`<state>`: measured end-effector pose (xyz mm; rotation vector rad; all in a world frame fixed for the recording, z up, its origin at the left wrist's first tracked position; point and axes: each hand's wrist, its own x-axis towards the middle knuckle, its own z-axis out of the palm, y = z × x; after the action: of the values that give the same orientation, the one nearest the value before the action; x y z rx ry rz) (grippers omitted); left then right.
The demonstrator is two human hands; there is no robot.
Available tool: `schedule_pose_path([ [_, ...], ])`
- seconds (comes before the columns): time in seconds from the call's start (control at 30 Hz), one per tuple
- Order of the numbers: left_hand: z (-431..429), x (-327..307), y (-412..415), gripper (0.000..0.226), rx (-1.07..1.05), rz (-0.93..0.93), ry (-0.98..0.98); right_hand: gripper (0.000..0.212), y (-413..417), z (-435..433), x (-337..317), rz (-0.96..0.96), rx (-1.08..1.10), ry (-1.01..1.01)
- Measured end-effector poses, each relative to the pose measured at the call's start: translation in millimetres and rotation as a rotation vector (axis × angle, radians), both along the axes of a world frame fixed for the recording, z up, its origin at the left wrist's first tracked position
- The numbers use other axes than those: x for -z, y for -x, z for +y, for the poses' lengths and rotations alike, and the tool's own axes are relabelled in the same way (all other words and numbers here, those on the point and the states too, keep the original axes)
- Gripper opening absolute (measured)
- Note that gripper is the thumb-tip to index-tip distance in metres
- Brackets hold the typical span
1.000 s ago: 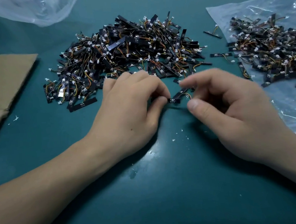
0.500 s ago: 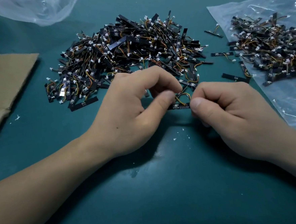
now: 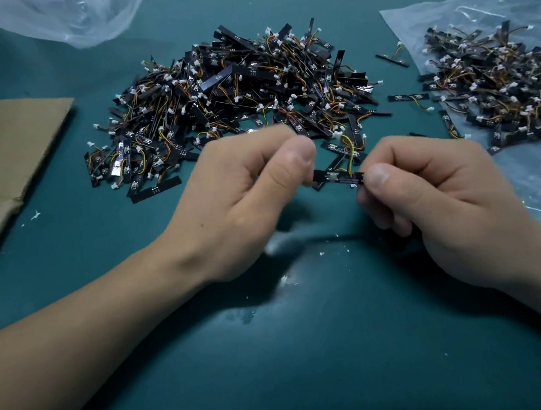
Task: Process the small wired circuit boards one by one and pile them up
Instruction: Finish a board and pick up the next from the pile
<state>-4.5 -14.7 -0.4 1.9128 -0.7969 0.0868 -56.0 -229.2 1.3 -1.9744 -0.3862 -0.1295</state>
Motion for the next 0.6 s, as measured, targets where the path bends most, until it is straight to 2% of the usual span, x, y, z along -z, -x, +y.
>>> schedule_pose_path([
  [0.1,-1.4,-1.3,4.6,0.045,0.087,-0.130,-0.164,0.025,0.7,1.5,-0.1,0.020,-0.023,0.041],
  [0.17,-2.6,-1.2,5.6,0.042,0.086,-0.209,-0.199,0.025,1.0,2.2,-0.7,0.031,-0.041,0.057],
  [0.3,-1.7,-2.8,4.6,0.036,0.060,-0.154,-0.119,0.026,1.7,2.4,-1.9,0.057,-0.077,0.042],
  [0.47,-1.9,-4.7,5.8,0.032,0.110,-0.093,-0.130,0.032,2.1,2.2,-1.3,0.031,-0.052,0.071],
  [0.6,-2.6,-4.4,5.3,0.025,0.071,-0.095,-0.155,0.031,1.2,3.2,-1.2,0.035,-0.042,0.118],
])
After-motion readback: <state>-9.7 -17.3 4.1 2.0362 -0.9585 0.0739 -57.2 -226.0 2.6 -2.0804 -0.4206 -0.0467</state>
